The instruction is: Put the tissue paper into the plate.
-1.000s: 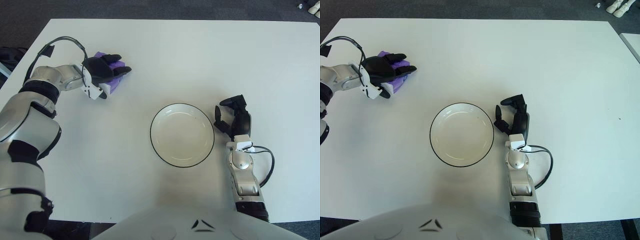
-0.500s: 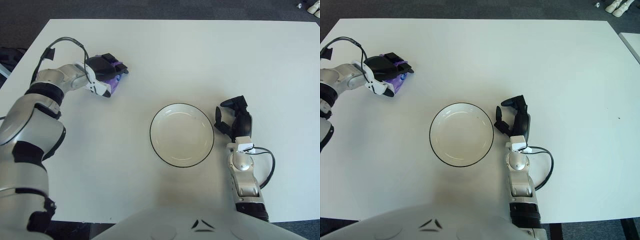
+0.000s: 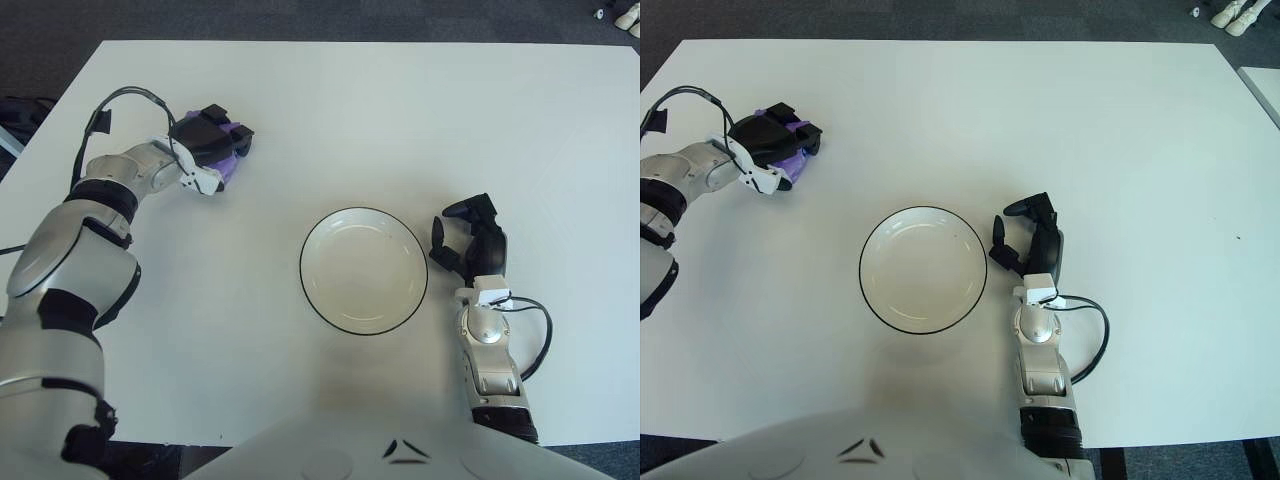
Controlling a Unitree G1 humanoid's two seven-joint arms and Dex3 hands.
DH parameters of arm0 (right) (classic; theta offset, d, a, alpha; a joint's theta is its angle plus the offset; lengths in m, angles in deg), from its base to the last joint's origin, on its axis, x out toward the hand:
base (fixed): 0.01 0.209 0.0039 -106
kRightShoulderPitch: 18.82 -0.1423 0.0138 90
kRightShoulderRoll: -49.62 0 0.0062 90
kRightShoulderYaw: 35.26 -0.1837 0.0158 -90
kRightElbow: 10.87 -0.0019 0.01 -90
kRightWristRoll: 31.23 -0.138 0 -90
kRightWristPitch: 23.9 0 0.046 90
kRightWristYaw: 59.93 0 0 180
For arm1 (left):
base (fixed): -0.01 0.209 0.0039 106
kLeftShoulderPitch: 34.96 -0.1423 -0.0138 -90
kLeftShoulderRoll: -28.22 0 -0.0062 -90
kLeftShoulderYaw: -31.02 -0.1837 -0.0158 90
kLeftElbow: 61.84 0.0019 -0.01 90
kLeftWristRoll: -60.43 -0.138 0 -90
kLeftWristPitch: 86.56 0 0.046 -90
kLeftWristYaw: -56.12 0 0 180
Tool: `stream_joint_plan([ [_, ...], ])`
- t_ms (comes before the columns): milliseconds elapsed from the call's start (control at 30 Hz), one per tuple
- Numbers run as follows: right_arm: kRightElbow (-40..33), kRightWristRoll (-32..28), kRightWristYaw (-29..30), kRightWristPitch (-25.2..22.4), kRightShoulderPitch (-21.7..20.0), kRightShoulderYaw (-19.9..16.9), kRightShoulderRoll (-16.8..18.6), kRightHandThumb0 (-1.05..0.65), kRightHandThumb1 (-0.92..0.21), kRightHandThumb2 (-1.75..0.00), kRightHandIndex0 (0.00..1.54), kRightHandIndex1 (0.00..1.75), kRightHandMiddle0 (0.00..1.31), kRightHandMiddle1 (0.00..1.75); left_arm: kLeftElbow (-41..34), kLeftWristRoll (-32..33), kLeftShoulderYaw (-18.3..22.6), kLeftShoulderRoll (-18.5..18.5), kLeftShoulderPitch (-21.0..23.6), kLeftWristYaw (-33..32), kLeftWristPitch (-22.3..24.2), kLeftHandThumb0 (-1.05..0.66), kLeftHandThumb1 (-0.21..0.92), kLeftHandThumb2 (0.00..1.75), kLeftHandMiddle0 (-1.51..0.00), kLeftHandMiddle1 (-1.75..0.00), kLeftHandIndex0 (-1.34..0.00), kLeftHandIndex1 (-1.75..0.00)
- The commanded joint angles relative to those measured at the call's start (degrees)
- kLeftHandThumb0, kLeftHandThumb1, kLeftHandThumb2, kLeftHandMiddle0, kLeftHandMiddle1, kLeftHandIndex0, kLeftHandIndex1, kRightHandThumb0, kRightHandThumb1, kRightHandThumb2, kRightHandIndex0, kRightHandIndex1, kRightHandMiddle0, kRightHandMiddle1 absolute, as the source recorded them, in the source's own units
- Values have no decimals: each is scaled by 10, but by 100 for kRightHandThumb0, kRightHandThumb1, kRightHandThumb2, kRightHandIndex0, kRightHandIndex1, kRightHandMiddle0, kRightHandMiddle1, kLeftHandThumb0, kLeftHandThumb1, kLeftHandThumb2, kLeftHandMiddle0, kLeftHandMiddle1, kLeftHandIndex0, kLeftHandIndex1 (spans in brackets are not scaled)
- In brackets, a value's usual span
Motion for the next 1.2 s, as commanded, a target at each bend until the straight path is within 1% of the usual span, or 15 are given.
stream_joint_plan([
  [0,14,-10,-2,-3,19,-5,2,-43,-47,-113,67,139,49,175,37,-8,-12,22,-84,23,17,-3,4,161,-79,-171,-62,-174],
  [100,13,-10,-3,-3,21,-6,2,-43,-47,-114,68,140,49,175,40,5,-2,26,-93,9,22,-1,1,163,-85,-165,-64,-174],
  [200,11,-10,-4,-4,22,-6,2,-43,-47,-114,67,140,49,175,40,29,18,31,-109,-19,26,0,-1,164,-88,-162,-65,-175],
  [300,10,-11,-5,-4,23,-7,1,-43,-46,-114,67,140,49,175,40,45,33,36,-118,-31,26,0,-2,165,-91,-158,-65,-175],
  [433,9,-11,-6,-3,23,-8,1,-43,-46,-115,67,140,50,175,38,56,44,39,-127,-55,24,0,-3,165,-92,-157,-65,-175],
  [533,9,-11,-6,-4,23,-8,2,-43,-46,-115,68,140,50,175,34,70,61,44,-137,-86,22,0,-4,166,-94,-156,-66,-175],
  [700,9,-11,-7,-5,23,-9,2,-44,-45,-116,69,141,50,175,30,88,80,45,-143,-102,15,0,-5,167,-95,-155,-66,-175],
  [833,11,-12,-7,-3,22,-9,2,-44,-45,-116,69,142,50,175,22,118,113,45,-151,-135,3,0,-5,167,-95,-155,-66,-175],
  [900,12,-13,-7,-2,21,-10,2,-43,-45,-115,68,141,50,175,21,122,120,47,-154,-145,1,0,-5,168,-95,-156,-66,-175],
  [1000,13,-14,-8,-1,20,-10,2,-43,-46,-115,67,141,50,175,17,147,149,53,-163,-193,-20,0,-5,168,-95,-158,-66,-175],
  [1067,15,-13,-7,1,19,-10,3,-43,-47,-114,67,140,49,175,13,159,167,55,-167,-224,-38,0,-3,167,-92,-161,-65,-175],
  [1167,15,-11,-7,-4,19,-10,3,-43,-47,-113,66,140,49,175,2,180,194,54,-168,-251,-85,0,0,165,-88,-164,-62,-175],
])
